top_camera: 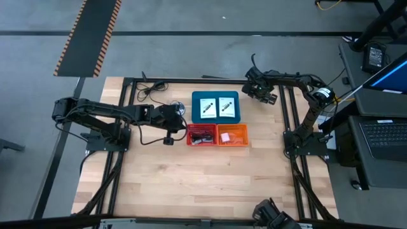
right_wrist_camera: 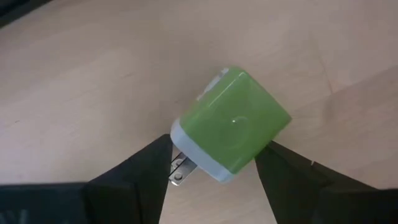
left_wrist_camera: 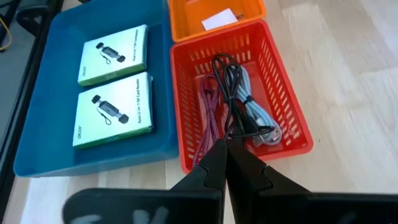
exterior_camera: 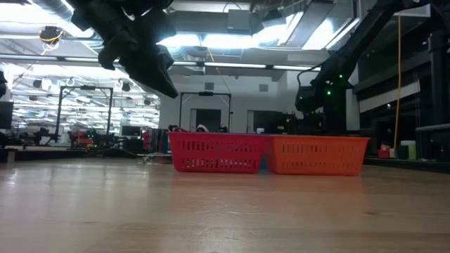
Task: Pick and place items into bin
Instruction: Put the green charger adapter into the orange bin
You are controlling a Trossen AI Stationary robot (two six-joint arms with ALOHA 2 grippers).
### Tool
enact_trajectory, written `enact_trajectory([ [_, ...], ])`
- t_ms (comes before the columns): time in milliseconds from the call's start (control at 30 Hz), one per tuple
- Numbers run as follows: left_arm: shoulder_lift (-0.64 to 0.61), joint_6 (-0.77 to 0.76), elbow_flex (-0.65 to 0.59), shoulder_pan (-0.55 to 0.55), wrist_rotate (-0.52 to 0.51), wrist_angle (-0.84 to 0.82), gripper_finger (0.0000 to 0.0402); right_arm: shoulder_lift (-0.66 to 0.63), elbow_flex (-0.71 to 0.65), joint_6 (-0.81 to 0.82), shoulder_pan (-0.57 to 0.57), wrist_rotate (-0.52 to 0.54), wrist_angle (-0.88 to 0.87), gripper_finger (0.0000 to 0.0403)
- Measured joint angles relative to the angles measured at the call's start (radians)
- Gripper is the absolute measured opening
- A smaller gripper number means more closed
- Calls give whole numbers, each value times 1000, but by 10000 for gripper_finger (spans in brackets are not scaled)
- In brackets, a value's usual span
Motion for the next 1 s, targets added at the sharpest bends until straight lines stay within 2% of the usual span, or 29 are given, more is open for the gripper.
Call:
enact_trajectory([
  [167,0,11,0,0,0,0,1,0,-1,0,-1,1,9,222],
  [467,0,19,0,0,0,-27,4,0,-1,-108,-4,8,-3,222],
  [667,0,18,0,0,0,-33,2,0,-1,-131,-3,69,-7,222],
  [1000,0,14,0,0,0,-39,2,0,-2,-426,-4,159,27,222],
])
